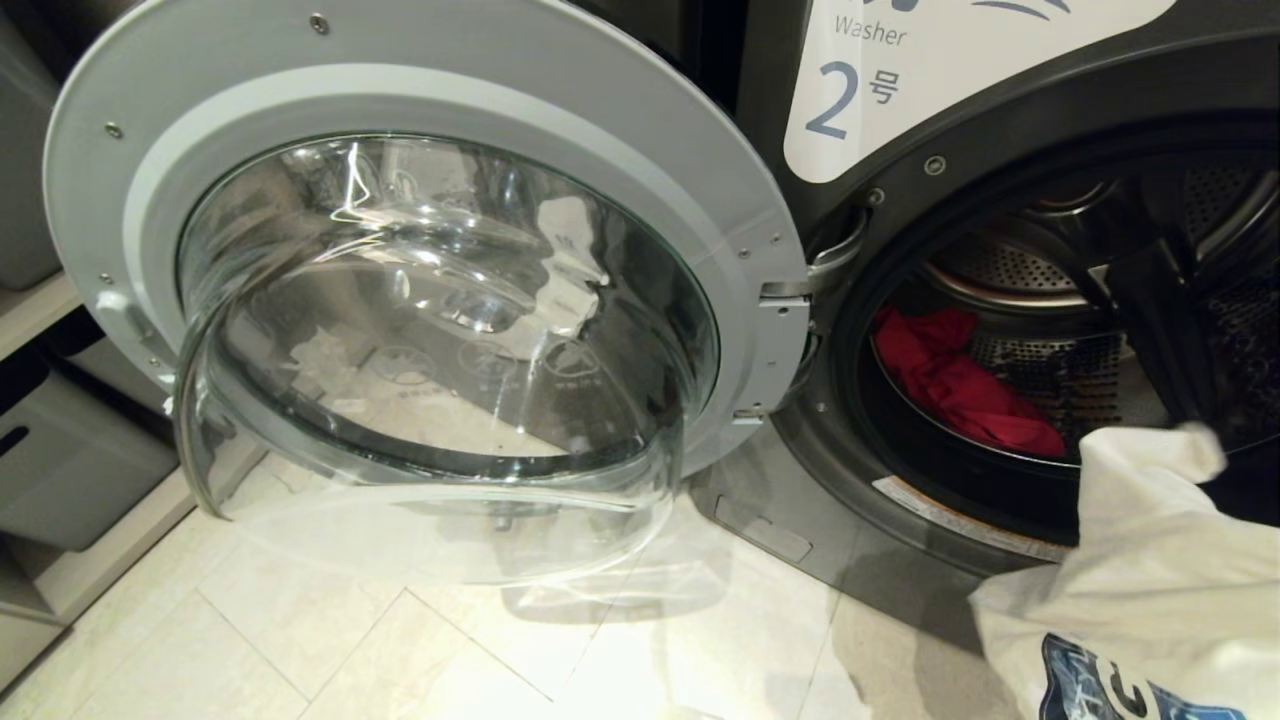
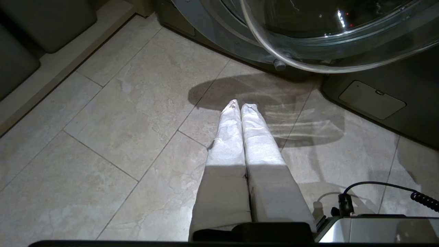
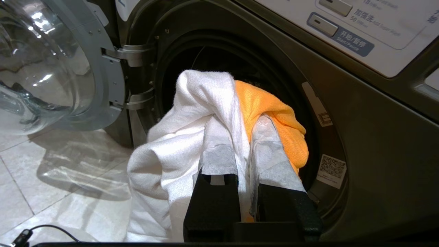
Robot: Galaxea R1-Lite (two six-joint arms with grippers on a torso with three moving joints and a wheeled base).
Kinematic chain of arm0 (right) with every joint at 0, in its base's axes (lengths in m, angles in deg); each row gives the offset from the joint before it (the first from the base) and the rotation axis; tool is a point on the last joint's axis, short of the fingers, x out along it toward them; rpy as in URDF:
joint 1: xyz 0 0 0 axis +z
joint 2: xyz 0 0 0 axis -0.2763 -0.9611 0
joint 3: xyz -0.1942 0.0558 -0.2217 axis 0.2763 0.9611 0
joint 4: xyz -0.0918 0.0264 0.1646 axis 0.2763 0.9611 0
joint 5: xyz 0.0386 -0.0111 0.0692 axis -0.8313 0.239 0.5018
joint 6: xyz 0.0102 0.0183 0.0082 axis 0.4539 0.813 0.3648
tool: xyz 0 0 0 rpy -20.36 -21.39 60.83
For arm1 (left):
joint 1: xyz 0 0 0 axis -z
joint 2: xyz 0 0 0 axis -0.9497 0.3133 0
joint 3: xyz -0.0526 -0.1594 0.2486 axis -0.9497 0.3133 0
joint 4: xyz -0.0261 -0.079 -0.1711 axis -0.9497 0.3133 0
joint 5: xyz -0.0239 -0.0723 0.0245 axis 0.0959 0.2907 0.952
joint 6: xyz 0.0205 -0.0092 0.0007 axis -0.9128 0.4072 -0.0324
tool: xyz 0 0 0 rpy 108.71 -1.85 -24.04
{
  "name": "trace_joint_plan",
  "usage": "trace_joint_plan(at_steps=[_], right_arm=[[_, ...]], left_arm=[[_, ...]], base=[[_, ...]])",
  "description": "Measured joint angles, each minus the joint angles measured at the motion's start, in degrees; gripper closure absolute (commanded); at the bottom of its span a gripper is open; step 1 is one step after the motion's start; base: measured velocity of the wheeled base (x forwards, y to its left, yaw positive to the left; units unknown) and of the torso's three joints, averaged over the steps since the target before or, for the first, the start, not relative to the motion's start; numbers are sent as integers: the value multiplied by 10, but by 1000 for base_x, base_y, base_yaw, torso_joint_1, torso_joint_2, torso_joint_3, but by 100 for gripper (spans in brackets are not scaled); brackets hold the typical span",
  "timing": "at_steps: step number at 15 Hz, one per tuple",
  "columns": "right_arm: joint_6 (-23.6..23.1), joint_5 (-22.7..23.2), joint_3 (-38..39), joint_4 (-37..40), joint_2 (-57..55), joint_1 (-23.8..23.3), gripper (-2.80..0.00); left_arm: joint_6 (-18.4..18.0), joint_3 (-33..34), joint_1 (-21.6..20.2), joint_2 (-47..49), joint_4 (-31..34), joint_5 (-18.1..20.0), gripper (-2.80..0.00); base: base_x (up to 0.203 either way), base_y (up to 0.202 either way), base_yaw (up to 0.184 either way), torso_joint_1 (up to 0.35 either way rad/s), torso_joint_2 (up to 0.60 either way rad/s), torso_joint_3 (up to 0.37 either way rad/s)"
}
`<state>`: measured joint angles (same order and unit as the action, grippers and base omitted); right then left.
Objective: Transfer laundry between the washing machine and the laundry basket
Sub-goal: Pick a cloth and place it into the basket
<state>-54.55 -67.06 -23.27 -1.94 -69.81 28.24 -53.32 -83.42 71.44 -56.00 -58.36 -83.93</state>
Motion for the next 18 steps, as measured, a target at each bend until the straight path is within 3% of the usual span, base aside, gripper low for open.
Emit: trace_joint_plan(at_steps=[9,18], right_arm=[[12,3,-45,33,-21,-1,0],[19,4,-33,48,-20,0,0]], left_arm=[[0,0,0,0,0,0,0],[0,0,0,0,0,0,0]], base=[[0,0,0,0,0,0],[-1,8,-168,1,3,2]])
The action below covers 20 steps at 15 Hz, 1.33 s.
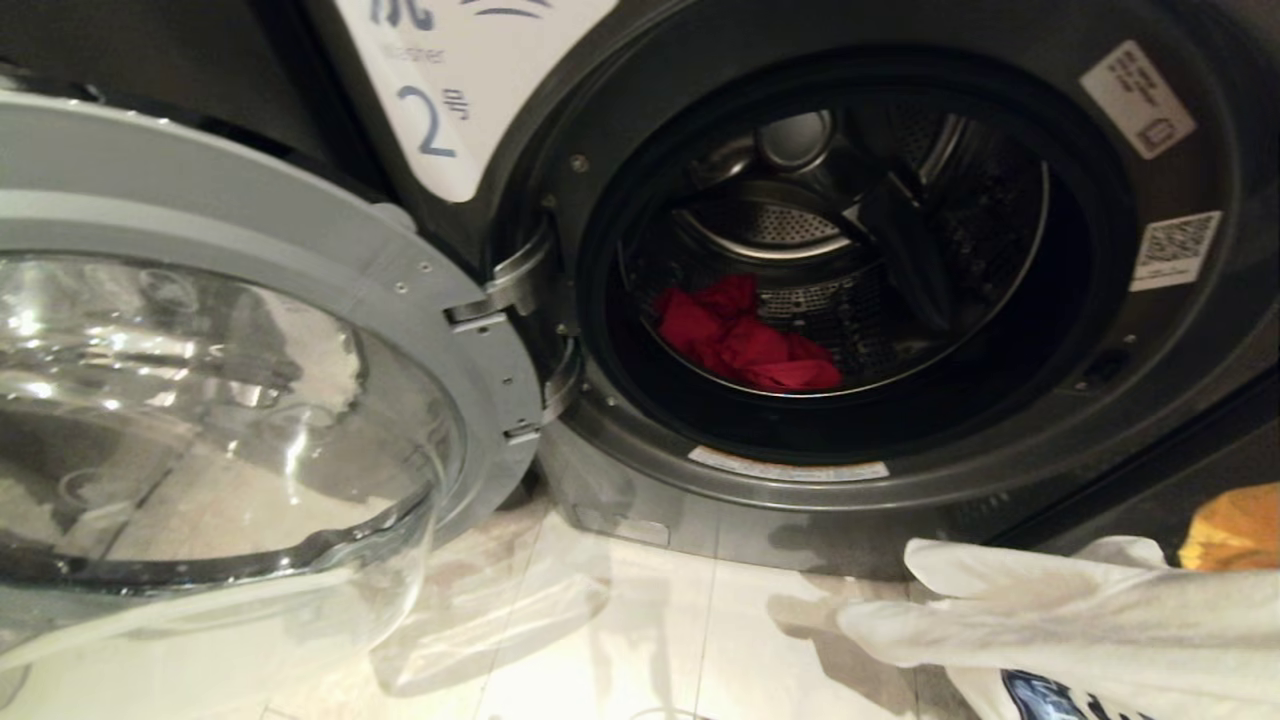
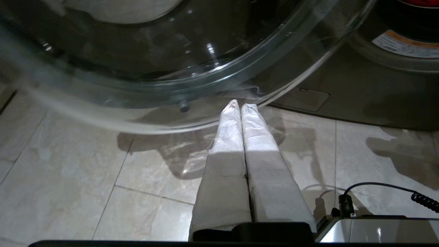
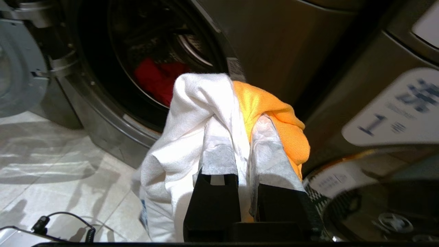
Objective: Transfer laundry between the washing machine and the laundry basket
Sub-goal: Pick a cloth and place it into the basket
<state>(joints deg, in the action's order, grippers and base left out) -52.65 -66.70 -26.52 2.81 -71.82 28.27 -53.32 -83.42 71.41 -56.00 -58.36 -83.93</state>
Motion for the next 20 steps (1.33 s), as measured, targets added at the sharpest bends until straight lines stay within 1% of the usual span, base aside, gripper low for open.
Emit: trace_joint_plan(at_steps=[4,7,8,10,13,15,16,18,20], right_arm=[[-1,-3,11,0,3,2,0],[13,-12,21,0,4,4,0],[30,-30,26,0,3,3,0],[82,-87,40,6,-4,3,0],[181,-196,55,44,-48,0,0],[229,-247,57,64,-89,0,0],[246,-259,57,68,-112,0,0],[281,-268,63,70,-154,0,0],[323,-284,90,71,-184,-1,0]], left_arm=[[0,0,0,0,0,0,0],[0,0,0,0,0,0,0],[0,0,0,0,0,0,0],[0,0,0,0,0,0,0],[0,0,0,0,0,0,0],[0,0,0,0,0,0,0],[0,0,0,0,0,0,0],[0,0,0,0,0,0,0],[0,0,0,0,0,0,0]], base=[[1,8,-153,3,-1,3],[0,0,-21,1,1,1],[0,0,0,0,0,0],[0,0,0,0,0,0],[0,0,0,0,0,0],[0,0,0,0,0,0],[0,0,0,0,0,0],[0,0,0,0,0,0],[0,0,0,0,0,0]])
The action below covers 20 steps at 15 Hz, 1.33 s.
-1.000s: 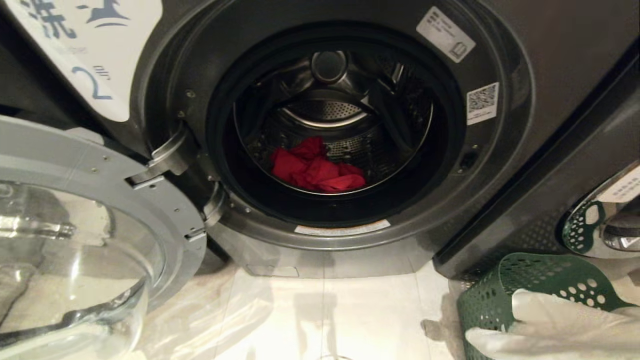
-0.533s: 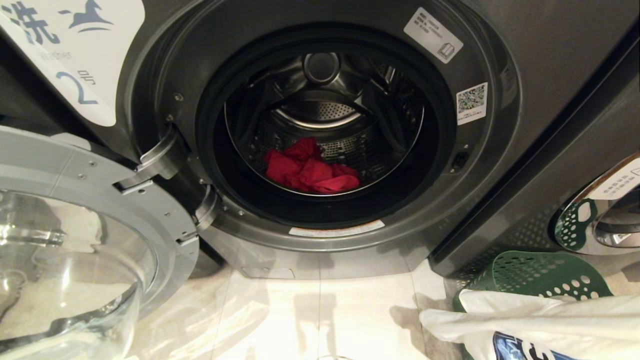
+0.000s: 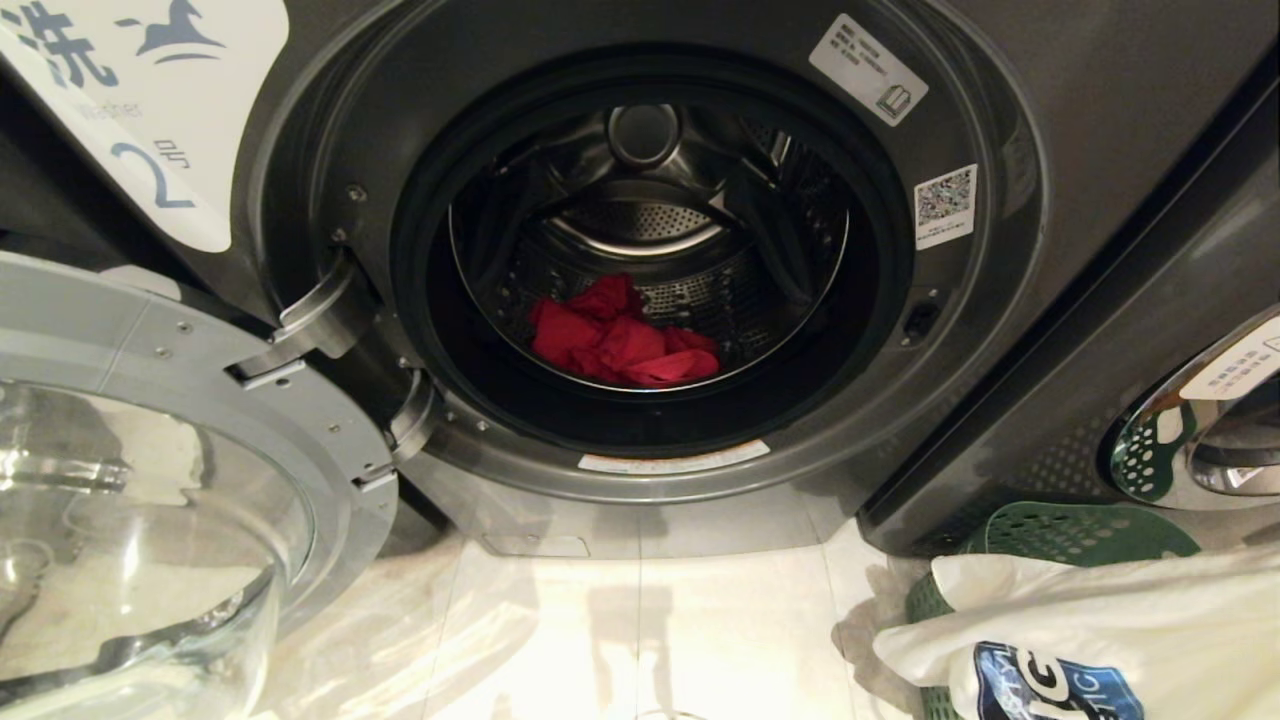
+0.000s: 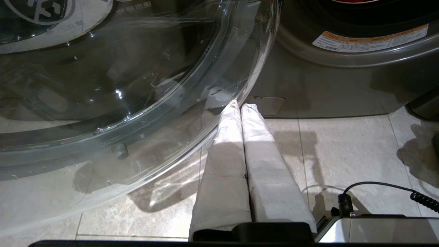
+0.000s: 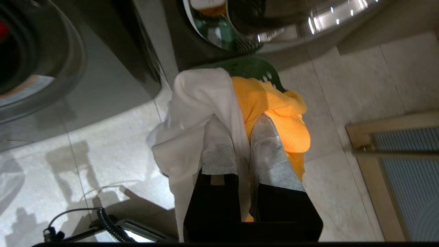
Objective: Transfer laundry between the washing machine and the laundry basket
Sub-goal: Pick a cloth and place it into the basket
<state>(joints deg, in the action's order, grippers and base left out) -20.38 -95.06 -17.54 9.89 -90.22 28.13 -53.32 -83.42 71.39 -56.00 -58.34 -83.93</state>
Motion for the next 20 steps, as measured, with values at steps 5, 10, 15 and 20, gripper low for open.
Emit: trace_joint_plan(at_steps=[5,10,15,20], right_arm=[[64,-74,13,0,-33,-1,0],[-45,-80,-180,9,-55,0,0],[-118,-82,-336,60,-67,-8,0],[-142,-85,-372,67,-67,-16,0]], left_arm=[[0,0,0,0,0,0,0],[0,0,0,0,0,0,0],[0,0,0,0,0,0,0],[0,0,0,0,0,0,0]], base=[[0,0,0,0,0,0],[0,0,0,0,0,0],[0,0,0,0,0,0],[0,0,0,0,0,0]])
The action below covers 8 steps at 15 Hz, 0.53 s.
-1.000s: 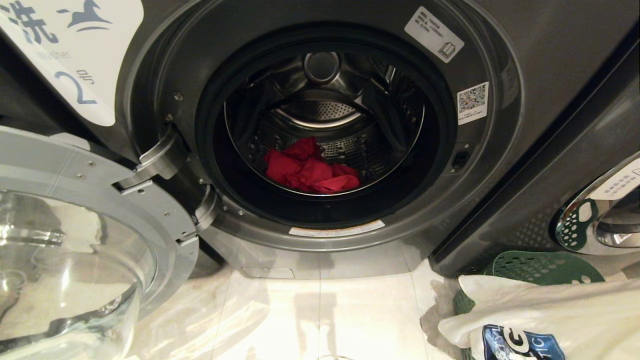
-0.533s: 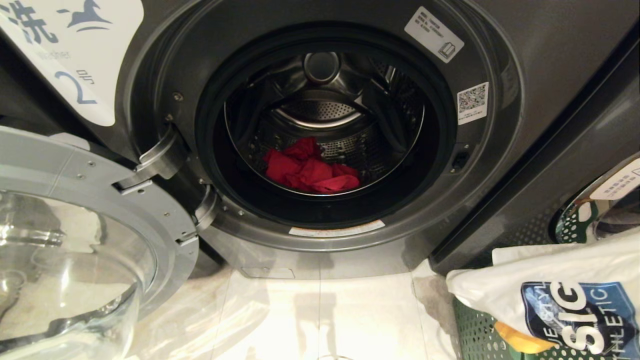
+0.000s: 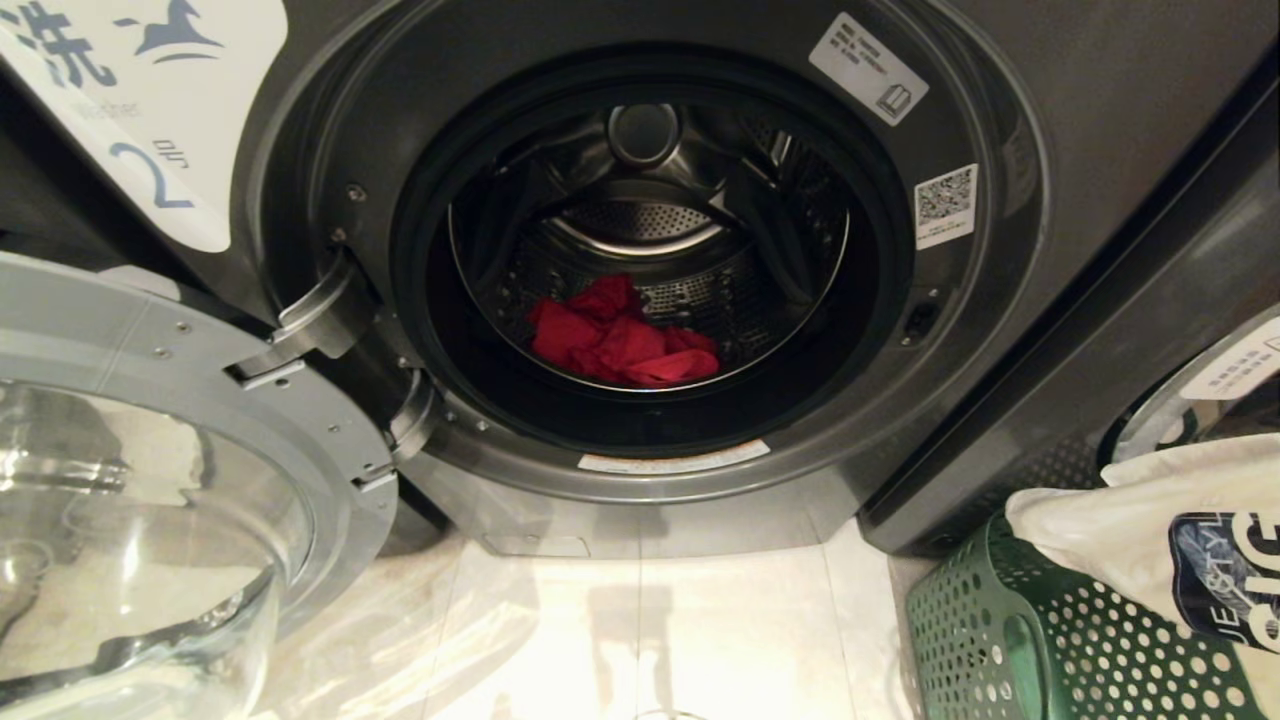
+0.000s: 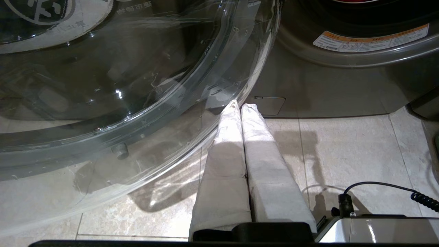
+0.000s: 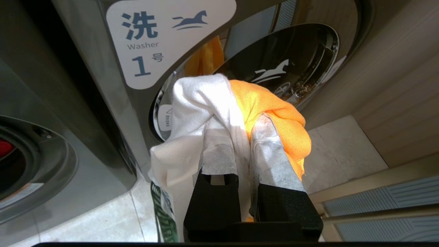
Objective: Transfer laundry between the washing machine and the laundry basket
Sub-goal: Pick a cloth and place it into the basket
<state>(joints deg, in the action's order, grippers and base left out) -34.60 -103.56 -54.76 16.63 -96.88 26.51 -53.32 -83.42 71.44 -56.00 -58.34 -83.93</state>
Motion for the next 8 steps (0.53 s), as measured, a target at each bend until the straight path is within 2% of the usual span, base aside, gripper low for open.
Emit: trace_joint_plan(at_steps=[2,4,6,8], right_arm=[[5,-9,14,4,4,-3,0],[25,-12,65,7,12,-3,0],[67,-14,149,7,19,-6,0],[128,-21,234,7,20,-10,0]], left_arm=[[0,0,0,0,0,0,0],[0,0,0,0,0,0,0],[0,0,0,0,0,0,0],[0,0,0,0,0,0,0]], base=[[0,0,0,0,0,0],[0,0,0,0,0,0],[0,0,0,0,0,0],[0,0,0,0,0,0]])
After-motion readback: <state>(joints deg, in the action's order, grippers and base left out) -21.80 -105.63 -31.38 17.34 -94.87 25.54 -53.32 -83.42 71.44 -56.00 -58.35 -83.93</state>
